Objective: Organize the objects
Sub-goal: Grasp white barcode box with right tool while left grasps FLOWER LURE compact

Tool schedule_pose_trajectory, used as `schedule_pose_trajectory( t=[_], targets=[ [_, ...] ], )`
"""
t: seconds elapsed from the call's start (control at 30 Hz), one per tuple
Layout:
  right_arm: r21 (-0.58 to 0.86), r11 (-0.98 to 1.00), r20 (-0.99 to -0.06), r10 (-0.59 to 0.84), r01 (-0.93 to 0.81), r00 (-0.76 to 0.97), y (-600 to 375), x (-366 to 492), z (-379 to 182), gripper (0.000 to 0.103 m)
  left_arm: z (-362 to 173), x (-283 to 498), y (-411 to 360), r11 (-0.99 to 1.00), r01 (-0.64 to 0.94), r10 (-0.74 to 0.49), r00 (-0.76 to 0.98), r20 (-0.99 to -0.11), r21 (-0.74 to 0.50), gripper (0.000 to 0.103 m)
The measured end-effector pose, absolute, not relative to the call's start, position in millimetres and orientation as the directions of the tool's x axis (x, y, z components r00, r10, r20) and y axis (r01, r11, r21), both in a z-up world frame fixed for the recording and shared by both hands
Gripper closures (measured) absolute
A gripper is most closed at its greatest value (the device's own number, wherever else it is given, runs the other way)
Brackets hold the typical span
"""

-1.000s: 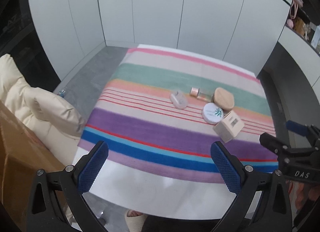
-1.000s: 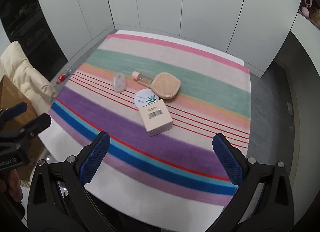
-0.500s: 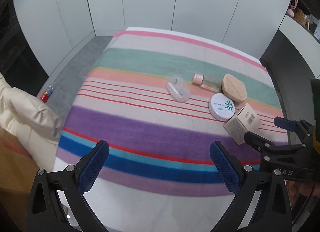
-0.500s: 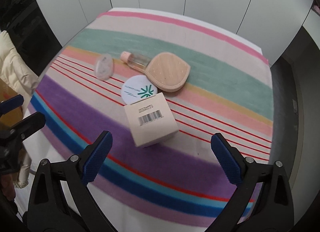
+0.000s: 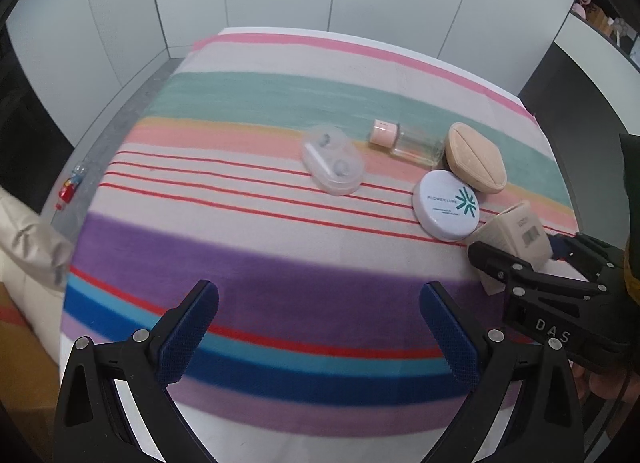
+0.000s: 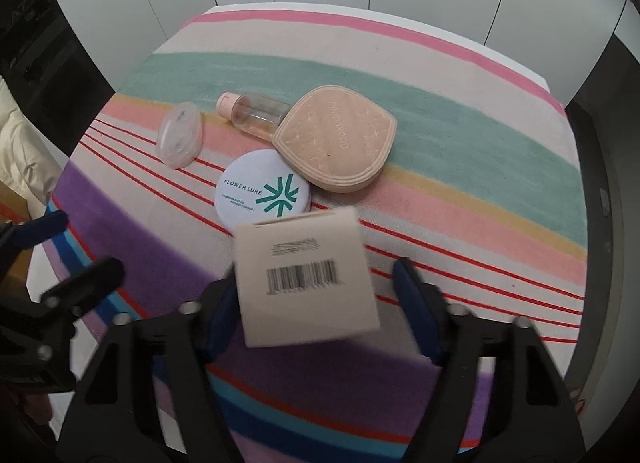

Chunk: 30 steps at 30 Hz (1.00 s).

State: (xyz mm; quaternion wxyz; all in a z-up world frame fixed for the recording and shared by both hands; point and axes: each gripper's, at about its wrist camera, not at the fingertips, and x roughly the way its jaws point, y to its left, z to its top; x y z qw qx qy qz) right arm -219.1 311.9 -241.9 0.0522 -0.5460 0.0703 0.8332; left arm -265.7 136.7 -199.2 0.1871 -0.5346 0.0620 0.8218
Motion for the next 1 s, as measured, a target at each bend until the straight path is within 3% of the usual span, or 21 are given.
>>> schedule_pose_trajectory(
  t=[0.47, 0.63, 0.73, 0.9, 1.0],
  targets=[
    [0.01, -0.961, -0.925, 0.097, -0.276, -0.368, 365.2, -214.5, -244.2, 0.048, -218.6, -276.4, 219.4, -0.856, -0.502, 0.308, -0.301, -0.903, -0.125, 0.002],
    [0.008, -0.946, -0.927, 0.114, -0.323, -0.357, 388.1, -206.9, -242.1, 0.049, -222.0, -282.1, 242.7, -0.852, -0.514, 0.295, -0.314, -0.902, -0.1, 0.008],
    [0.02, -0.938, -0.927, 0.111, -0.345, -0.357, 397.9, -202.4, -242.7, 0.049, -222.7, -282.7, 252.3, -0.851, -0.521, 0.275, -0.338, -0.9, -0.064, 0.015],
    [0.022, -0.937, -0.929, 0.11, -0.35, -0.354, 400.4, -196.3, -241.3, 0.049, -217.8, -280.9, 256.7, -0.845, -0.533, 0.265, -0.35, -0.899, -0.041, 0.044],
    [0.046, -0.931, -0.931, 0.092, -0.363, -0.354, 400.9, -190.5, -238.3, 0.049, -215.9, -281.8, 253.9, -0.851, -0.519, 0.278, -0.319, -0.906, -0.079, 0.044]
  ],
)
